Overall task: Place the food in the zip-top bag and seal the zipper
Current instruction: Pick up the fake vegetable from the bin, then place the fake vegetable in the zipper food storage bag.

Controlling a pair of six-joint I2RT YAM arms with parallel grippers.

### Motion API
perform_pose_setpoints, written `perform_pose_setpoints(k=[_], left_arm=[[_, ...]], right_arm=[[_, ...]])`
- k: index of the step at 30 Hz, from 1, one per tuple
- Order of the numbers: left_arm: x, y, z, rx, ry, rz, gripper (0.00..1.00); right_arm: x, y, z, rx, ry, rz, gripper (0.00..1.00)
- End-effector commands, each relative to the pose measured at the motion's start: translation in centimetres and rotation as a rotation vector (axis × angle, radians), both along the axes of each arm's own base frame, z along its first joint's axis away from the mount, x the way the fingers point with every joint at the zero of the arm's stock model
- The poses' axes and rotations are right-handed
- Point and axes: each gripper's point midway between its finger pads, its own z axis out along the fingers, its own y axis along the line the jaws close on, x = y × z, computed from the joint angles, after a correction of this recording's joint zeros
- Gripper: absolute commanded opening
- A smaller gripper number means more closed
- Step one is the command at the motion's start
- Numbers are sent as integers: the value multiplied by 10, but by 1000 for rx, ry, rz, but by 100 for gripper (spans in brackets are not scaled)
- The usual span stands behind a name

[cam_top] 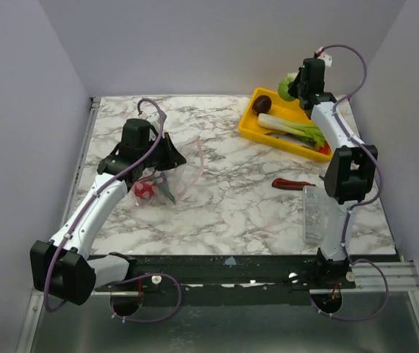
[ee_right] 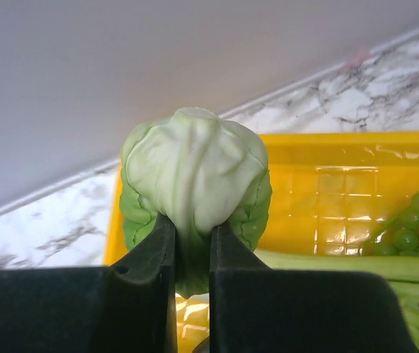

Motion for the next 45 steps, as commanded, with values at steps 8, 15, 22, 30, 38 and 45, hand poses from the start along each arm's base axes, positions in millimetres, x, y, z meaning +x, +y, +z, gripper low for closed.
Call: perform_pose_setpoints(k=[8, 15, 22, 30, 38, 45], left_arm=[[-3, 3, 11, -30, -34, 6, 0], [-4, 3, 15, -35, -40, 8, 0], [-6, 12, 33, -34, -95, 29, 0], [-6, 20, 43, -54, -121, 49, 0], [-5, 21, 46, -87, -110, 49, 0], [-8, 15, 51, -128, -109, 23, 0]], right_arm=[[-151, 125, 153, 233, -250, 538, 0], [-283, 249, 176, 307, -216, 970, 0], [-356, 327, 147, 424, -136, 1140, 0], [-357, 364, 145, 514, -241, 1139, 0], [-346, 352, 124, 461, -296, 922, 0], [-333, 337, 91, 505, -212, 721, 0]])
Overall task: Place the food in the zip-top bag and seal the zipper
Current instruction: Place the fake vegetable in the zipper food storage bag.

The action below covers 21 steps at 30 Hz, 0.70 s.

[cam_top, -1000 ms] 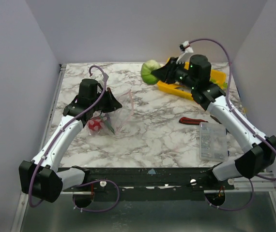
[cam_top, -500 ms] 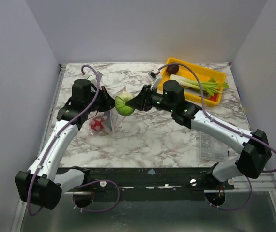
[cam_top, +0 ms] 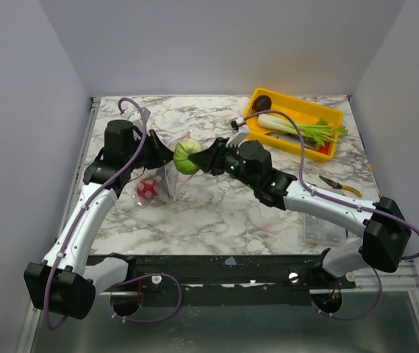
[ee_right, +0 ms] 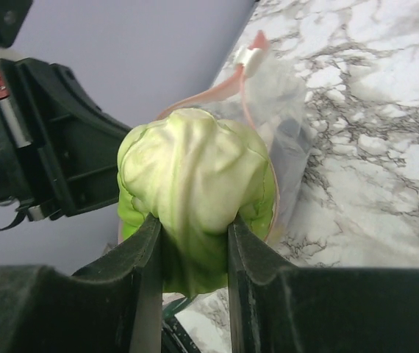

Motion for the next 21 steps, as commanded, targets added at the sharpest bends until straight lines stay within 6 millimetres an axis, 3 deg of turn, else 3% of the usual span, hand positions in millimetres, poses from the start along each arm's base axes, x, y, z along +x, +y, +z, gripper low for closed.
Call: perform_pose_setpoints(k=[1, 6, 10, 16, 21], left_arm=[[-6, -10, 22, -70, -46, -53, 0], [-3, -4, 26, -42, -68, -19, 0], [-1, -3, 32, -41, -83, -13, 0], [-6, -11, 51, -87, -79, -45, 0], [-9, -12, 57, -99, -75, -41, 0]], right_arm=[[16, -18, -4, 60, 50, -180, 0], [22, -26, -14, 56, 106, -251, 0], [21, -17, -15, 34, 126, -234, 1], [17, -5, -11, -35, 113, -219, 15], [6, 9, -6, -156, 35, -161, 16]])
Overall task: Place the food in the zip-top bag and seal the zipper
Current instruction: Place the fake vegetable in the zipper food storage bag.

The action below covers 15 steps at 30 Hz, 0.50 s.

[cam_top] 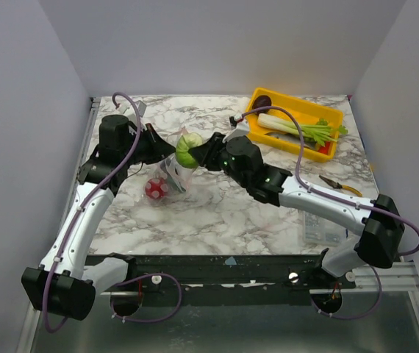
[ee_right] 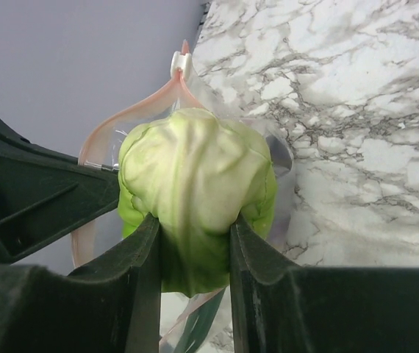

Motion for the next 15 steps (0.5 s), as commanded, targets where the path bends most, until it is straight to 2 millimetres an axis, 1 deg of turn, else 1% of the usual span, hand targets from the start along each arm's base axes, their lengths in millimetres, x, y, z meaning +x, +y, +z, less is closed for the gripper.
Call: perform_pose_setpoints(k=[1, 3, 5, 6, 7, 8, 9, 10, 11, 13, 15], left_arm=[[-8, -8, 28, -50, -35, -33, 0], [-7, -5, 23, -31, -29, -21, 0], [-6, -3, 17, -20, -18, -7, 0], [-7, -3, 13, -19, -13, -8, 0], [-7, -3, 10, -16, -8, -8, 0], [-6, -2, 6, -10, -2, -6, 0], [-6, -2, 4, -5, 1, -9, 0], [-6, -3, 3, -1, 2, -17, 0], [-7, -3, 3, 4, 1, -23, 0], [-10, -5, 5, 6, -7, -51, 0], [-14, -7, 12, 7, -36, -84, 0]], right_arm=[[-14, 15, -4, -176, -74, 64, 16], [-27, 18, 0, -186, -113, 115, 15], [-35, 14, 14, -88, -127, 123, 12], [-38, 11, 26, -24, -136, 115, 11], [-41, 9, 33, 26, -139, 117, 9], [-45, 7, 47, 79, -158, 124, 8], [-49, 7, 57, 113, -173, 142, 7], [-53, 7, 67, 142, -191, 165, 5], [-60, 9, 77, 172, -213, 201, 1], [-73, 10, 94, 240, -267, 276, 0], [-83, 13, 98, 261, -312, 341, 0]])
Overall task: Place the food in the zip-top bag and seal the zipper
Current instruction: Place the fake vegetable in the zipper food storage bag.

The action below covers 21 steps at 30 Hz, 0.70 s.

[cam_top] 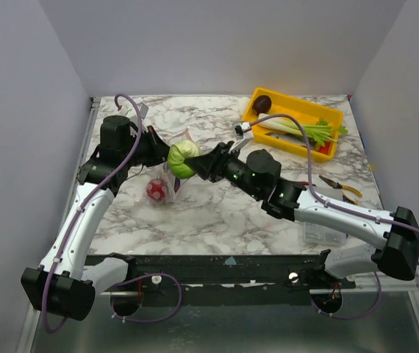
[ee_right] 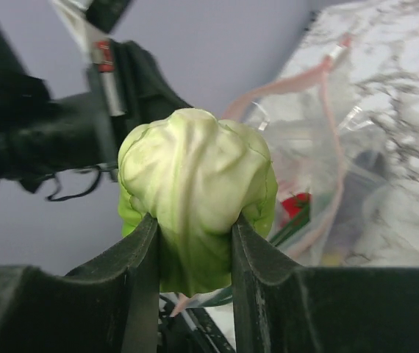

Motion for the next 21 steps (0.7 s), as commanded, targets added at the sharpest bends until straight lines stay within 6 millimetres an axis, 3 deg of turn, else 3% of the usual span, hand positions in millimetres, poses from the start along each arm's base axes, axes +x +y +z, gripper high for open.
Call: perform_pose_setpoints(k=[1, 9, 15, 21], left_arm=[[-10, -9, 18, -3, -79, -95, 0], [-24, -12, 30, -1, -128, -164, 0], [-31, -12, 36, -11, -139, -185, 0], [-23, -6, 36, 18, -144, -152, 0]], right_arm=[[-35, 9, 59, 194, -162, 201, 0], [-44, 12, 29, 283, -226, 388, 0], [-29, 5, -8, 302, -236, 415, 0], [2, -1, -59, 178, -114, 263, 0]])
